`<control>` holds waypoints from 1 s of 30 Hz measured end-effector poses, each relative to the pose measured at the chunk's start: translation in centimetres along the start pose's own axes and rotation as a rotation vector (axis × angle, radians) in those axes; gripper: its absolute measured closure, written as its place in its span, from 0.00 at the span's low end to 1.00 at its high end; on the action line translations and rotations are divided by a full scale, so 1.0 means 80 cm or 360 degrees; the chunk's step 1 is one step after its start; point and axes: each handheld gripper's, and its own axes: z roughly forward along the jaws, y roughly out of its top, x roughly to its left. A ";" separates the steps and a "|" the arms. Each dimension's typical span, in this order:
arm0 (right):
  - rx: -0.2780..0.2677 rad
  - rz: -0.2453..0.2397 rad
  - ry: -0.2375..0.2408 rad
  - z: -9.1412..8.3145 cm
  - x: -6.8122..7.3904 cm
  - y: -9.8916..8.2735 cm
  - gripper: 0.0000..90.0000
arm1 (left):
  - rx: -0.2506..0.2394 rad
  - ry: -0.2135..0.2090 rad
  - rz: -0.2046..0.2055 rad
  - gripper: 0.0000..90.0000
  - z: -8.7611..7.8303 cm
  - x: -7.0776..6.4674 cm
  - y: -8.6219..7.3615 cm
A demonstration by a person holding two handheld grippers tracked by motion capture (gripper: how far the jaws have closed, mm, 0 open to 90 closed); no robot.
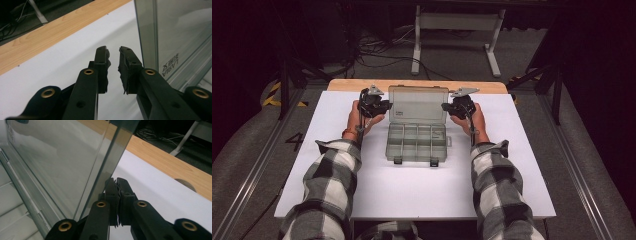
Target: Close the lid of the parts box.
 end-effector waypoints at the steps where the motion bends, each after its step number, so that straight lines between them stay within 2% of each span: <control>1: -0.0025 0.0017 0.0007 -0.002 0.000 0.000 0.96 | -0.0011 0.0003 0.0003 0.85 -0.001 -0.001 0.001; 11: -0.0048 0.0043 0.0027 -0.011 0.004 0.005 0.98 | -0.0030 0.0053 0.0051 0.83 -0.017 -0.004 0.010; 18: -0.0064 0.0058 0.0038 -0.017 0.008 0.008 0.98 | -0.0028 0.0040 0.0027 0.84 -0.023 -0.008 0.013; 23: -0.0067 0.0053 0.0039 -0.019 0.012 0.009 0.98 | -0.0054 0.0022 0.0021 0.84 -0.030 -0.010 0.016; 30: -0.0087 0.0040 0.0050 -0.031 0.017 0.014 0.97 | -0.0072 0.0001 0.0070 0.83 -0.045 -0.016 0.022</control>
